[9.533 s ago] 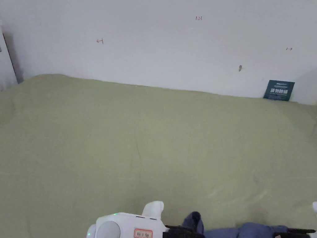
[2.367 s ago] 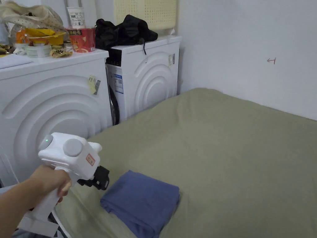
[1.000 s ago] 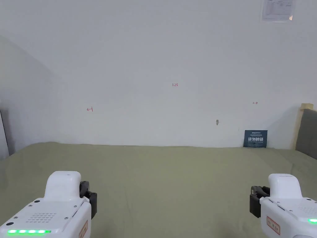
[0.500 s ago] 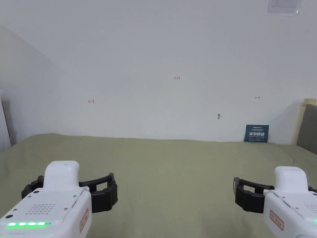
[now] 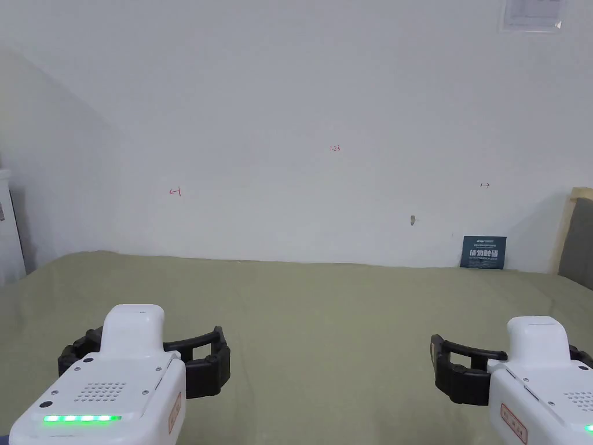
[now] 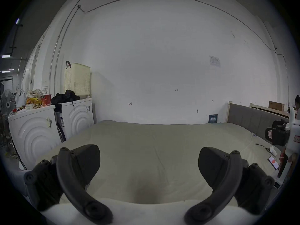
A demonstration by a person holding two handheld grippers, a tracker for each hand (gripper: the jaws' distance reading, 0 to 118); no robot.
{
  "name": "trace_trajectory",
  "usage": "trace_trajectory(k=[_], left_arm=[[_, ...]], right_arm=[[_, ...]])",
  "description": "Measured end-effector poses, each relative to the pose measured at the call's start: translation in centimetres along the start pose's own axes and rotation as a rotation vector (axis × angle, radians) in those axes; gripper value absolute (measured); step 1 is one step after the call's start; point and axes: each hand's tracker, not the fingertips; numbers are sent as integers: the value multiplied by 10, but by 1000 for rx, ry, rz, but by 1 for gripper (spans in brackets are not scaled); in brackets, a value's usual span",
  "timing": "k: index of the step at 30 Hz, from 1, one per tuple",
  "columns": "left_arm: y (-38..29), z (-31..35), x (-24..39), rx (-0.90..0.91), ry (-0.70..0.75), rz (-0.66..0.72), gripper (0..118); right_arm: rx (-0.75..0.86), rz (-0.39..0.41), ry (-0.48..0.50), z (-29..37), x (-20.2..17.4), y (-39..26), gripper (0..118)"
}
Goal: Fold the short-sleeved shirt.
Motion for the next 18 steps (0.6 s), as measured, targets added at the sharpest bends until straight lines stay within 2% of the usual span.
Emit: trace_trajectory(k=[6,18], left_arm=[[-2,1,6,-10,-8,-5,118],[-3,2,10,-3,-21,-8,118]], right_arm=[[-5,19,-15,0,-4,-2,118],[11,-53,-26,2,-3,4,118]])
